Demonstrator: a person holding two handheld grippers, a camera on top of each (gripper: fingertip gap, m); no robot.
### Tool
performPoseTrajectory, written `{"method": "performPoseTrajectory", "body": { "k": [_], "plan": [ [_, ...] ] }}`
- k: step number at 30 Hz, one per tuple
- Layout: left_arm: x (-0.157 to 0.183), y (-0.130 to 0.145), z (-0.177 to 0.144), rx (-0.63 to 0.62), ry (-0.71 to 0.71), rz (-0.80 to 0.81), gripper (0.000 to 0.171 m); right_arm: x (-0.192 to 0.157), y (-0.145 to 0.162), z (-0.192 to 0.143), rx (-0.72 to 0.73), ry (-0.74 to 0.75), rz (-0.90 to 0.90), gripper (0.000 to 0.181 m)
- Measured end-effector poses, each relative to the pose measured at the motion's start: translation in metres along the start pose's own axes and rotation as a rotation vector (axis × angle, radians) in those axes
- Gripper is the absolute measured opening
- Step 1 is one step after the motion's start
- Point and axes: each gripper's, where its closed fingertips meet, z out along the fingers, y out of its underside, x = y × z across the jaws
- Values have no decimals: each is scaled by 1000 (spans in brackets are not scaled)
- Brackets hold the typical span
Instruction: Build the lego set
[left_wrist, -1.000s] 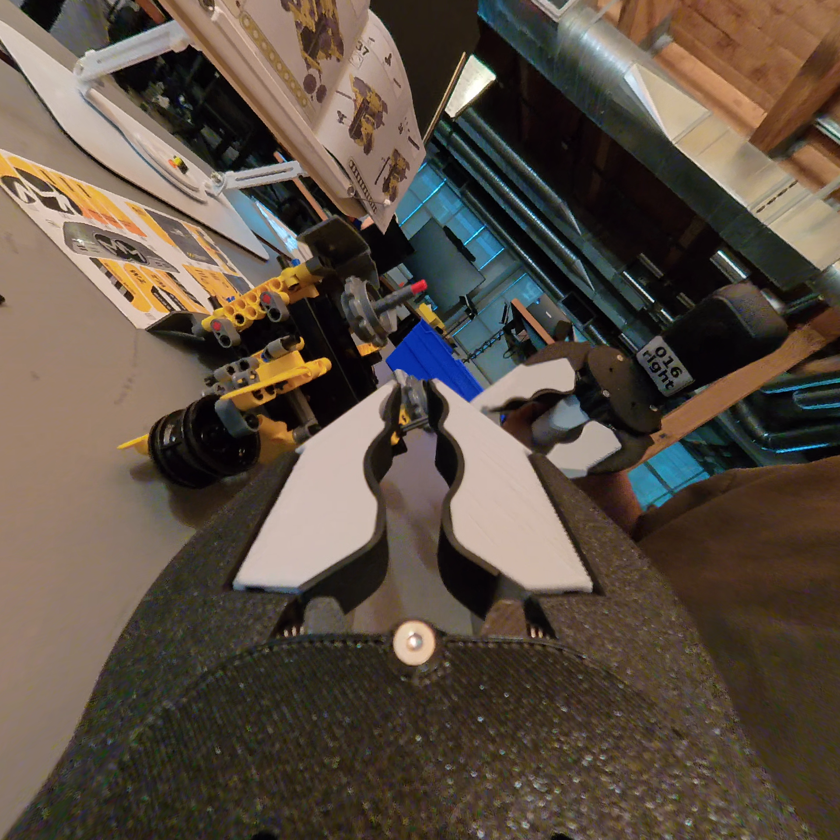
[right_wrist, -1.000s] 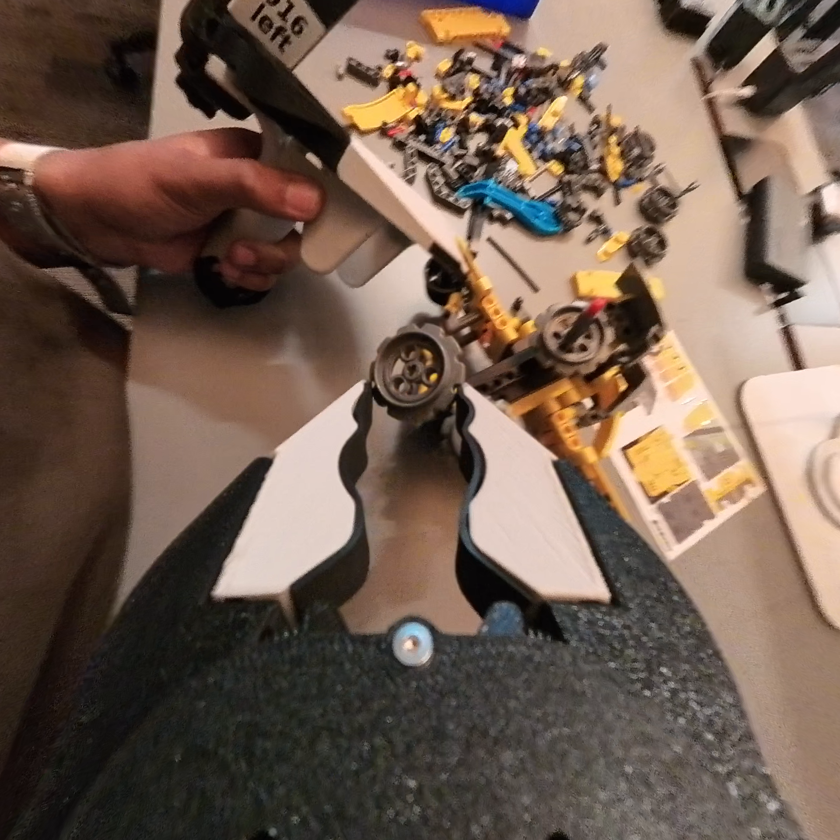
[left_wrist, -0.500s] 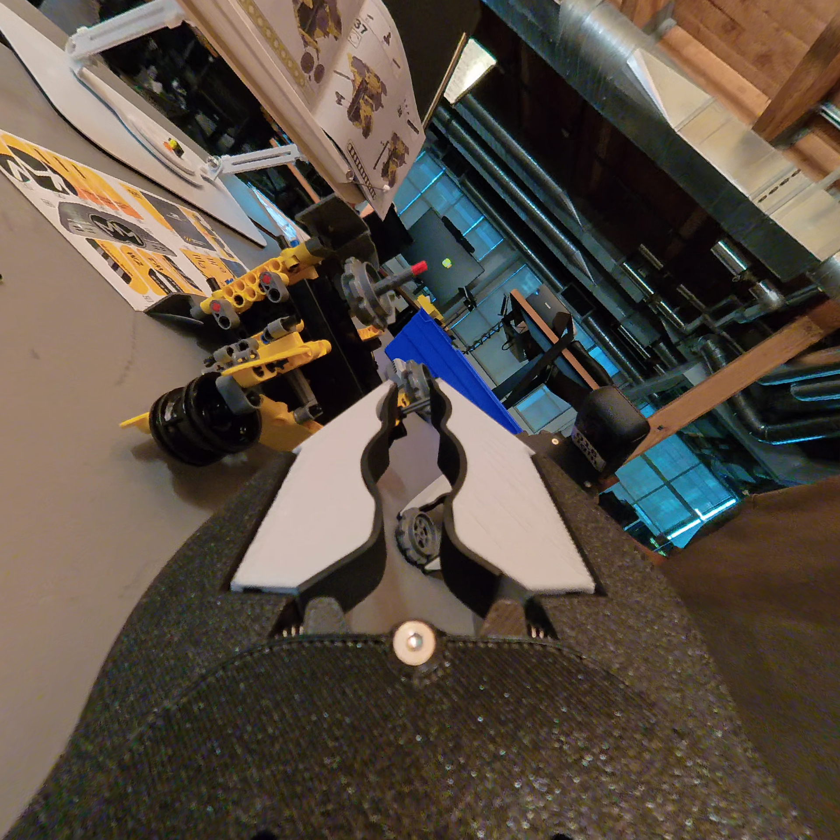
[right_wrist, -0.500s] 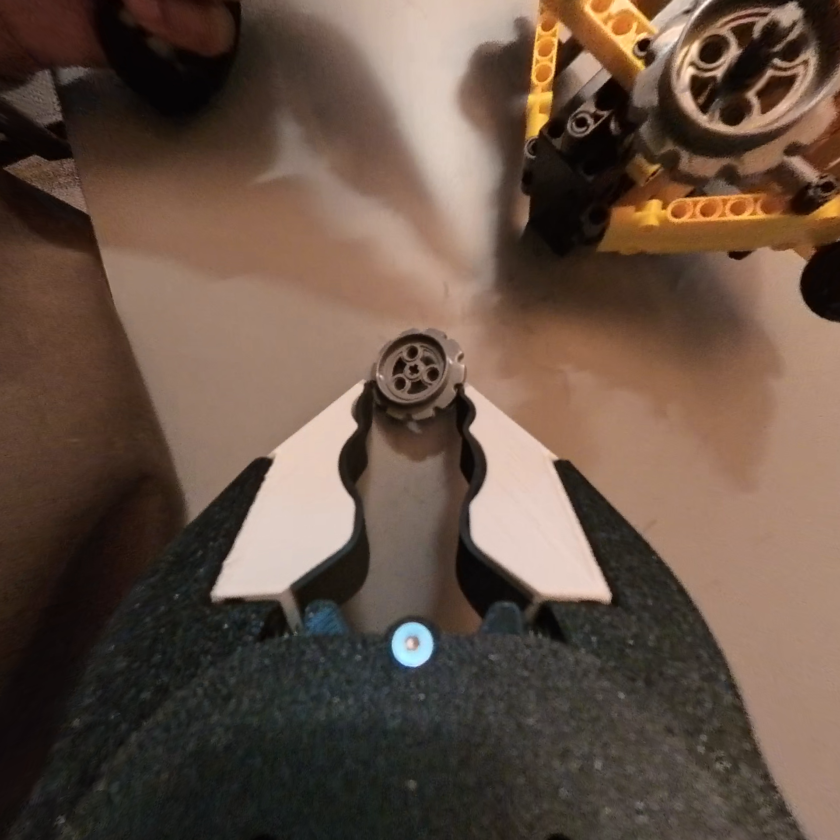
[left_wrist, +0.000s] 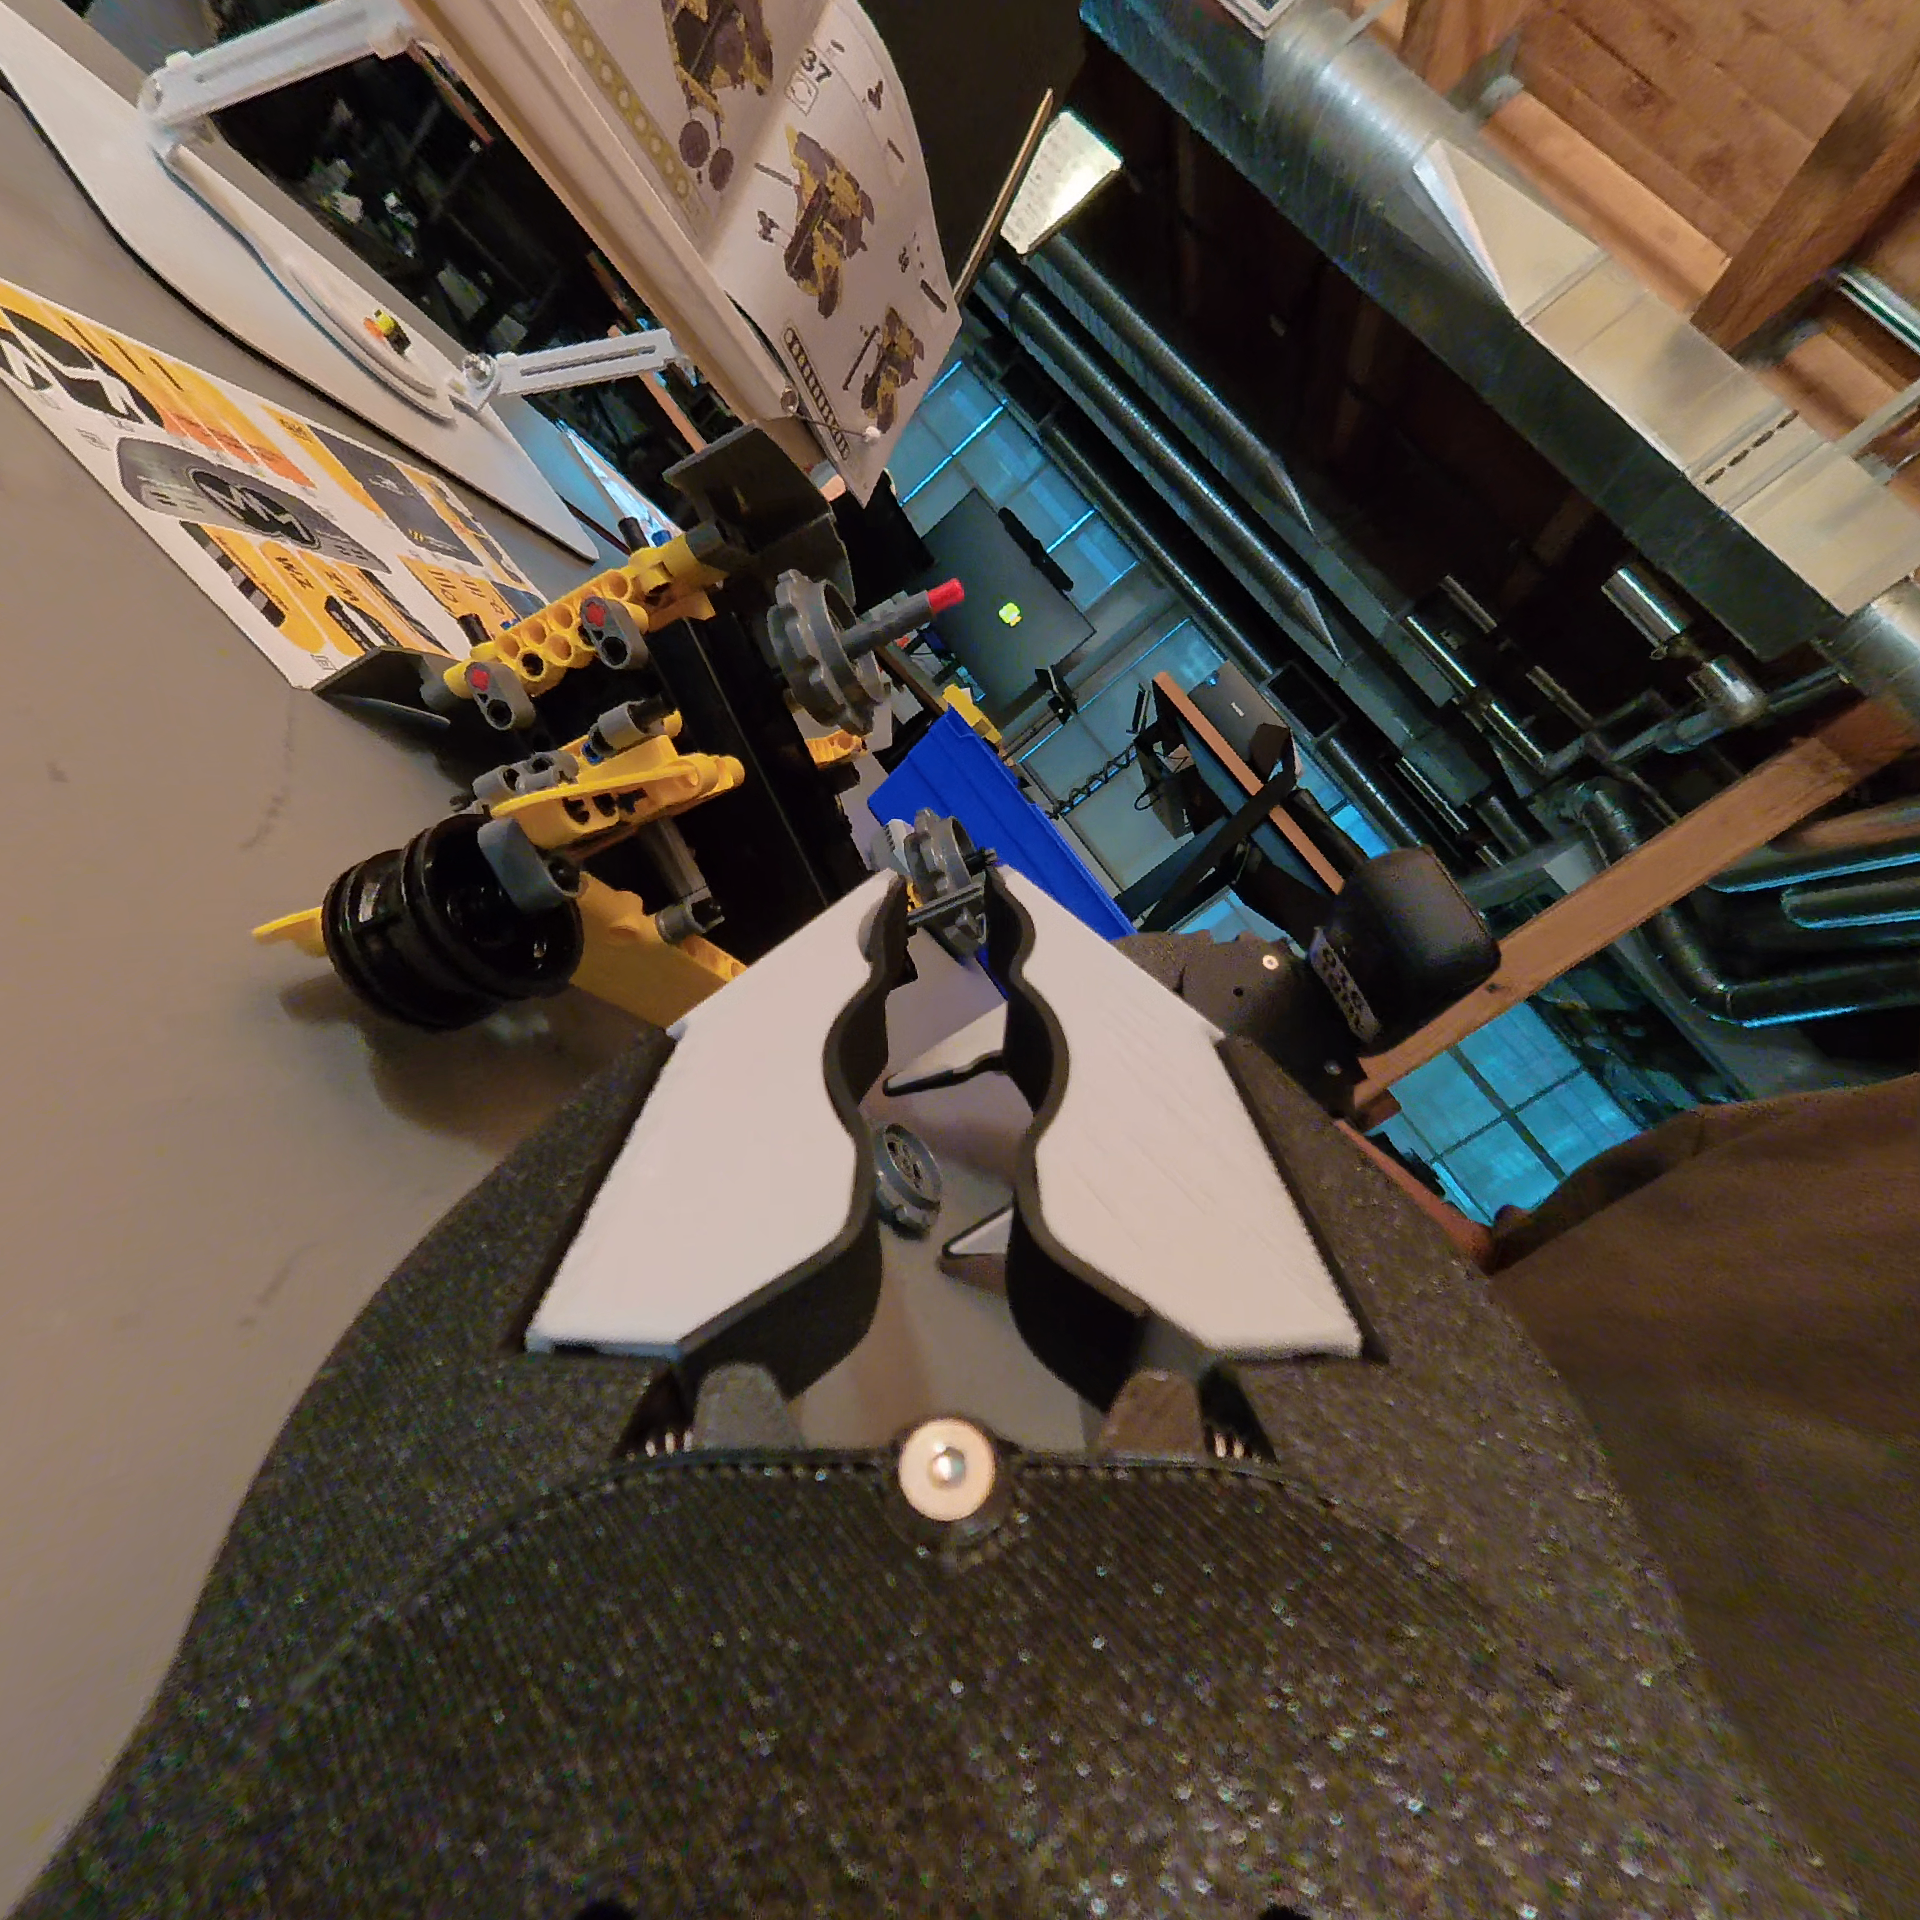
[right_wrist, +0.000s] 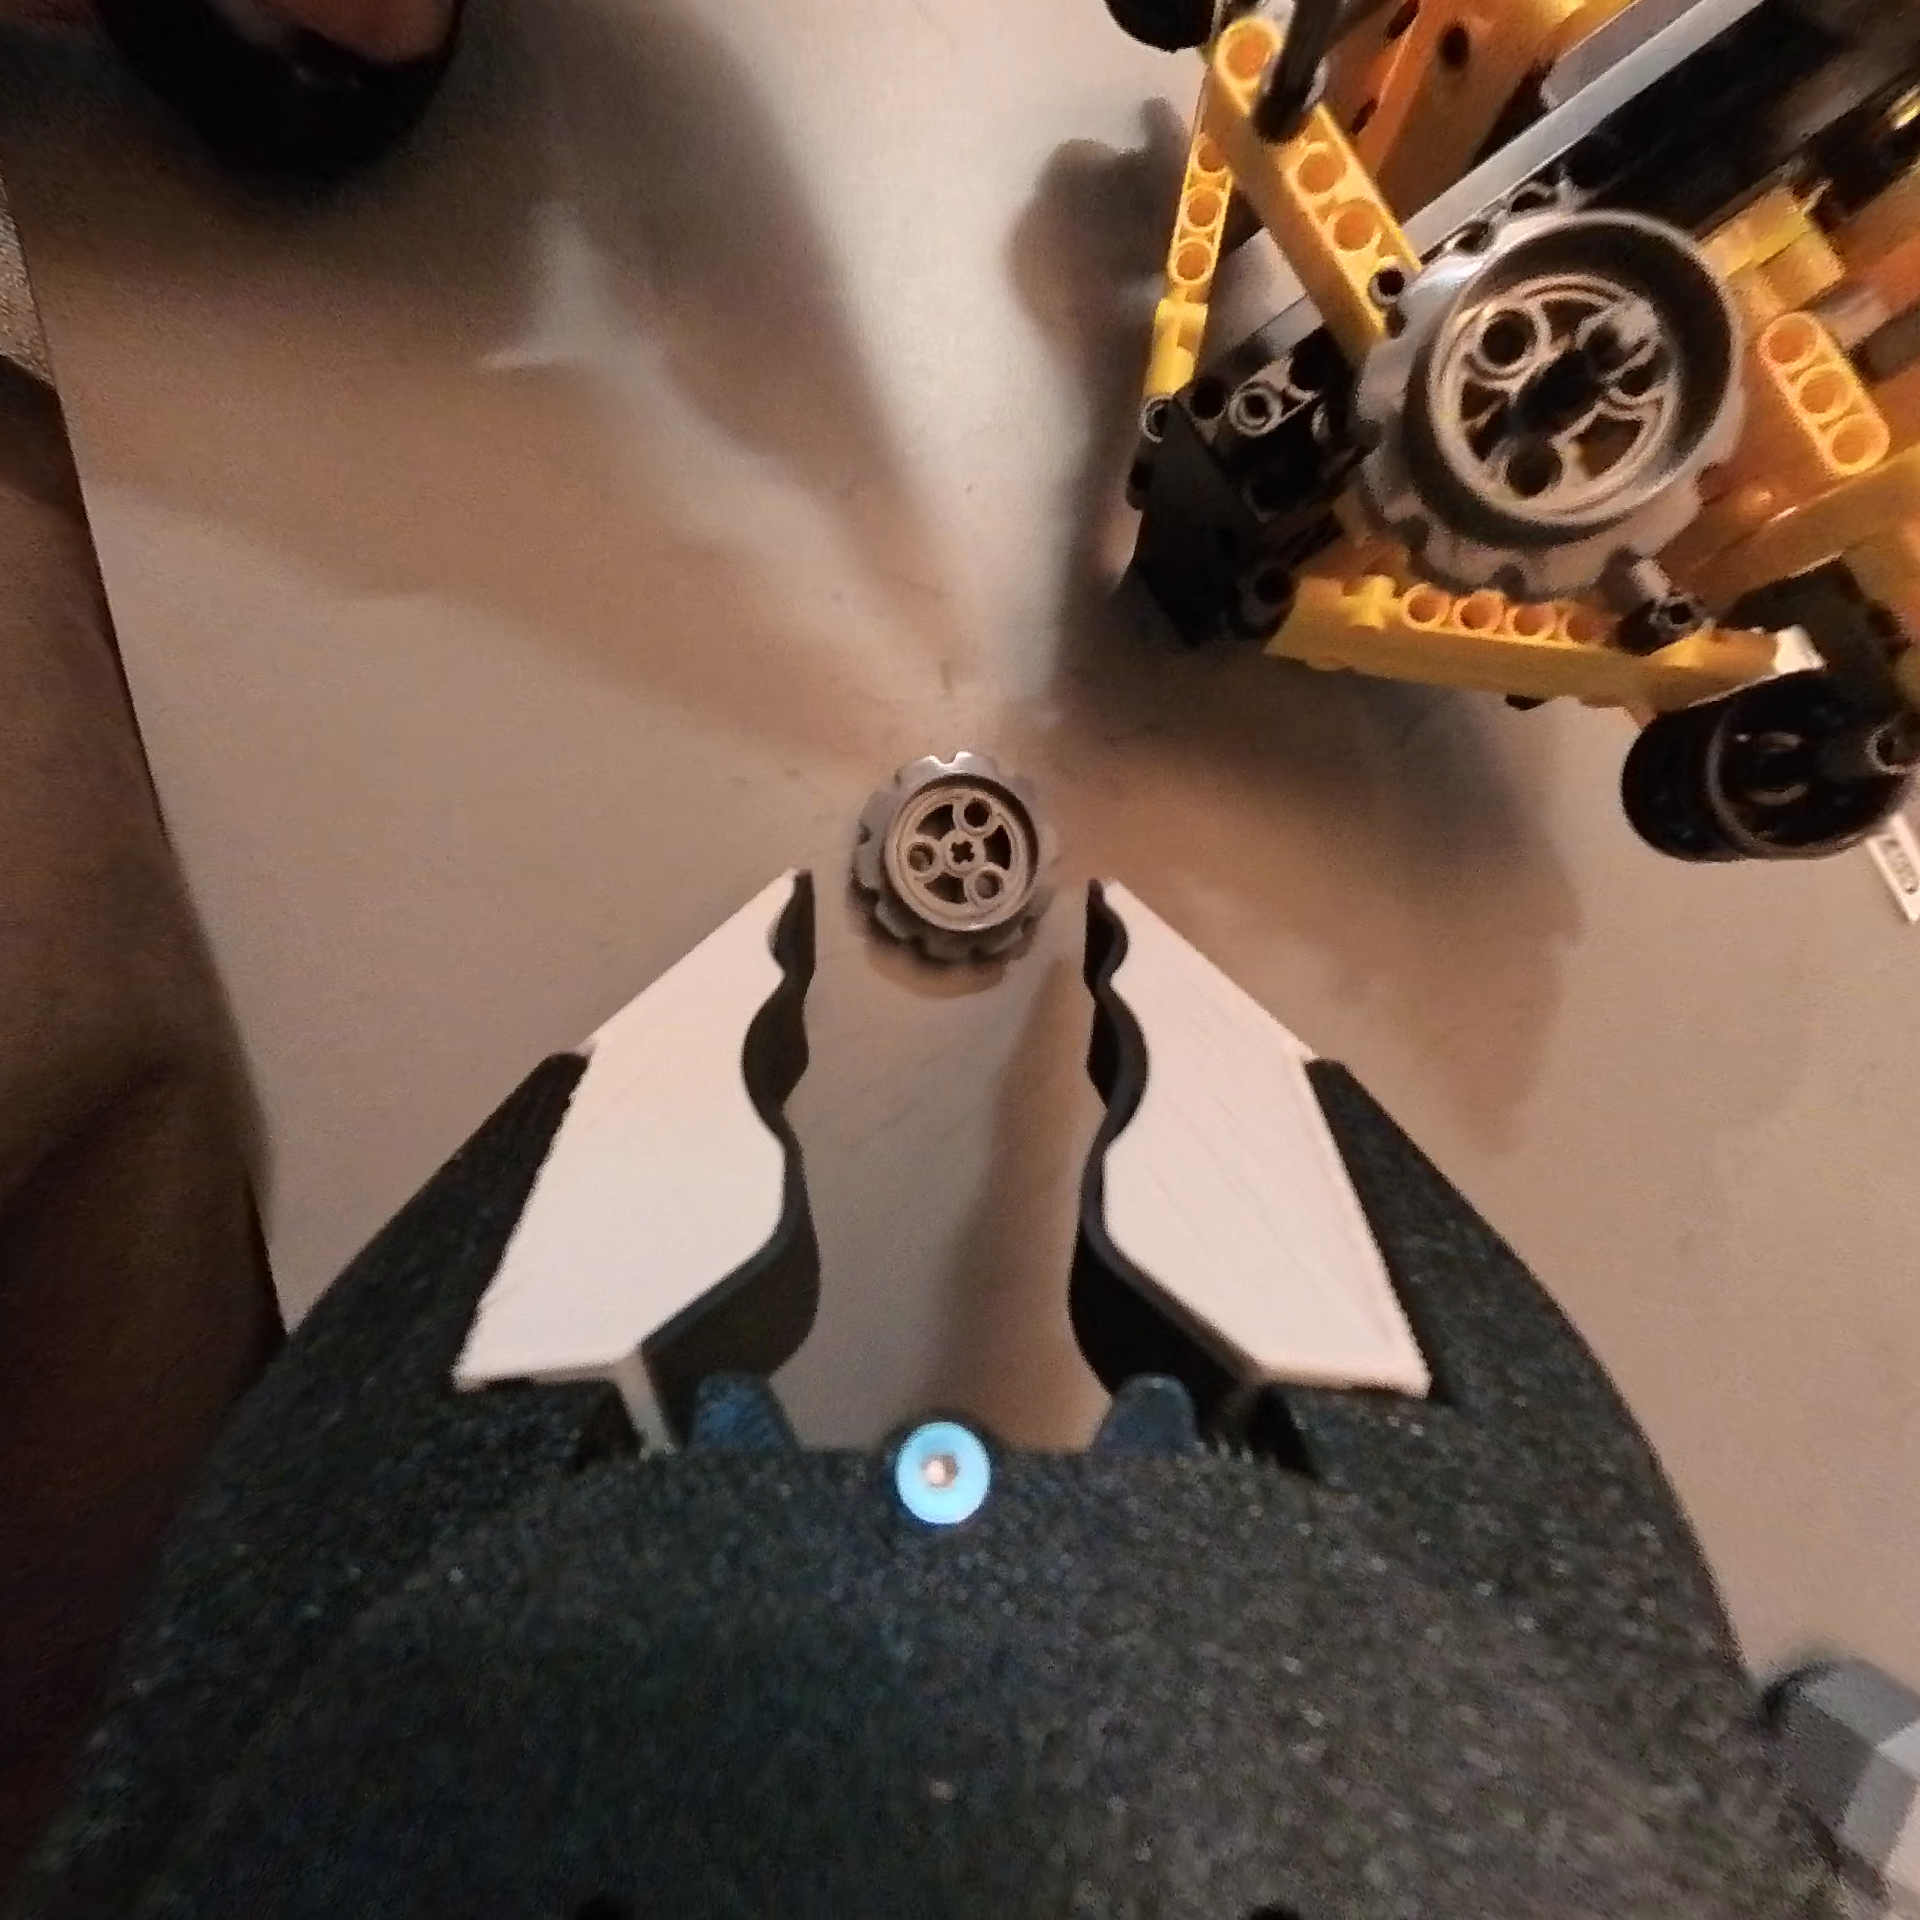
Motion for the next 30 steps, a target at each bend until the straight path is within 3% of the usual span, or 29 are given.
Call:
{"method": "performPoseTrajectory", "body": {
  "k": [8,14,19,25,28,30],
  "plan": [
    [-1,-1,-2,11,15,-18,13,-1,-1,8,-12,-63,44,51],
    [1,1,0,-3,20,-9,13,-4,-4,8,-4,-73,26,40],
    [-2,0,1,1,-5,-8,15,-8,-40,-18,123,-100,-12,40],
    [3,5,8,-51,16,-2,45,21,-95,-59,260,54,-194,40],
    [-6,27,11,-174,-52,-27,61,36,-105,-67,281,110,-257,40],
    [-6,33,13,-196,-70,-38,61,42,-108,-69,290,116,-261,40]
  ]
}}
